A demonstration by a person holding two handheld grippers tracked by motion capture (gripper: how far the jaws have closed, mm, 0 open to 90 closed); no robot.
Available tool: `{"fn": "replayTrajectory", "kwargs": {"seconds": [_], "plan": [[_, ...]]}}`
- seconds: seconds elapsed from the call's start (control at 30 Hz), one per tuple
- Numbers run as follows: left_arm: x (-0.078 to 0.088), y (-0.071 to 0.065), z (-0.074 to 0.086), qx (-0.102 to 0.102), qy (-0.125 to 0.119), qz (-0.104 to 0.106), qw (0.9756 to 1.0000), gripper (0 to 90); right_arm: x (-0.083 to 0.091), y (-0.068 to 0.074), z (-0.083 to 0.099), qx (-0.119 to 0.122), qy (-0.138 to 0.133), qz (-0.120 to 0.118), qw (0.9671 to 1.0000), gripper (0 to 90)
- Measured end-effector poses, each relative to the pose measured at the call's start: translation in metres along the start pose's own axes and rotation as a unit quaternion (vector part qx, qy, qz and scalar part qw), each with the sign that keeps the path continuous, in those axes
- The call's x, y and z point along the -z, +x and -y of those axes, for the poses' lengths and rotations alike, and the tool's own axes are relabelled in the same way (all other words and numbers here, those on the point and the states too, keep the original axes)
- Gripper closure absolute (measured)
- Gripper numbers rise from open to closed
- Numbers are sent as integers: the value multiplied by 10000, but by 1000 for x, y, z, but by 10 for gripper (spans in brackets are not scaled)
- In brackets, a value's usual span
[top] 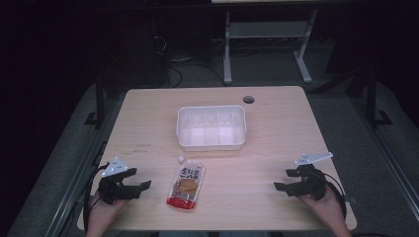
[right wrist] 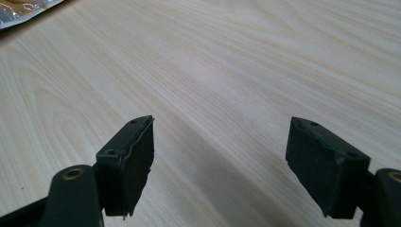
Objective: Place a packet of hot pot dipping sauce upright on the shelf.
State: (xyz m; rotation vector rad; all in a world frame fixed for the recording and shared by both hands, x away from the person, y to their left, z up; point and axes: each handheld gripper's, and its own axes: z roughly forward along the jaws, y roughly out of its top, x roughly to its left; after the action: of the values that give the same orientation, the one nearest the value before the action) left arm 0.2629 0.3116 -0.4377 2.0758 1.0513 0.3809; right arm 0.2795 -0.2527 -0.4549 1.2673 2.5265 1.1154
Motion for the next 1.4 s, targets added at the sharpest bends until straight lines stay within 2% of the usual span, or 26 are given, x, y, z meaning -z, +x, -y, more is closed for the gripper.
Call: {"fn": "replayTrajectory", "kwargs": {"seconds": [0.33, 0.73, 1.0, 1.4], "plan": [[-2, -4, -2, -43, -24, 45, 10000, 232, -3, 9, -10, 70, -85, -97, 9999, 226], [-3, -9, -7, -58, -100, 121, 9999, 240, -16, 23, -32, 276, -10, -294, 9992, 197], [-6, -14, -11, -109, -96, 187, 9997, 245, -26, 35, -54, 438, 8, -493, 9978, 194], [-10, -18, -15, -175, -99, 236, 9995, 256, -39, 46, -80, 640, 121, -629, 9959, 200]]}}
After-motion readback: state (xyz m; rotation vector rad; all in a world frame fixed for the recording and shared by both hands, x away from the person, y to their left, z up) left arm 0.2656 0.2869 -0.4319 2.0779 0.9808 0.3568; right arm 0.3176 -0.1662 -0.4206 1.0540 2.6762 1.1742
